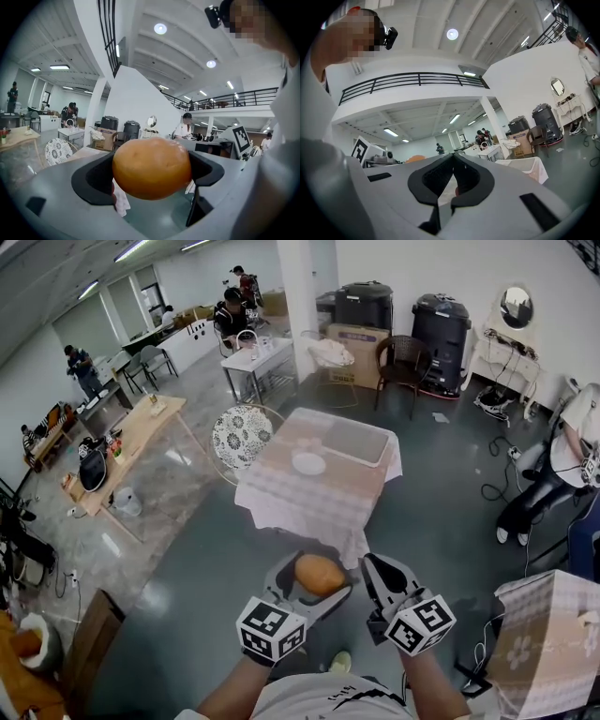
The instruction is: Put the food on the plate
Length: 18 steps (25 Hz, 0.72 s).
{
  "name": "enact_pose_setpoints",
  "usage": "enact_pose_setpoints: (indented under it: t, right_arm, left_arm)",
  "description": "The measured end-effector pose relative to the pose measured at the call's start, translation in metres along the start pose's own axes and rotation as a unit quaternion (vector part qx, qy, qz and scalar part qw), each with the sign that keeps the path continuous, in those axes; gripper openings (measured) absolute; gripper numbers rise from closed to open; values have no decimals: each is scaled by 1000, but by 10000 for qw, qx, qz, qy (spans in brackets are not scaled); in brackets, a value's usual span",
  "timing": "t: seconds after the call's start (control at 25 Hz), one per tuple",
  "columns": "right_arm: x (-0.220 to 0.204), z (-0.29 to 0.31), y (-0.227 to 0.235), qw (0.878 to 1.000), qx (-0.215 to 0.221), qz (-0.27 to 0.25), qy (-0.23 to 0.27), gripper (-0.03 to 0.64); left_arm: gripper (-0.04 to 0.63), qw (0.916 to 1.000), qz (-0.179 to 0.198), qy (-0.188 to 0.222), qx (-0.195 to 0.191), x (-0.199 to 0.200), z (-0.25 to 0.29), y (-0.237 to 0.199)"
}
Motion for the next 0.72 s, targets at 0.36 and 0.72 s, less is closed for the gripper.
enact_pose_setpoints:
  t: [0.36, 0.72]
  right_arm:
    - [-12, 20, 14, 9999, -42, 84, -115, 14]
    - [-31, 102, 30, 9998, -89, -53, -180, 14]
  left_arm:
    - [479, 9999, -33, -31, 116, -5, 12, -23]
    - [479, 10000, -17, 13, 58, 3, 43, -102]
Point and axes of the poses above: the fingertips, and each gripper's own axes: z forward along the fingers, y to its right, x out of its top, the point moved 4 cm from there along -z, backward along the fingers, and after that the axes turned 15 degrees about y, right-handed, at the moved point
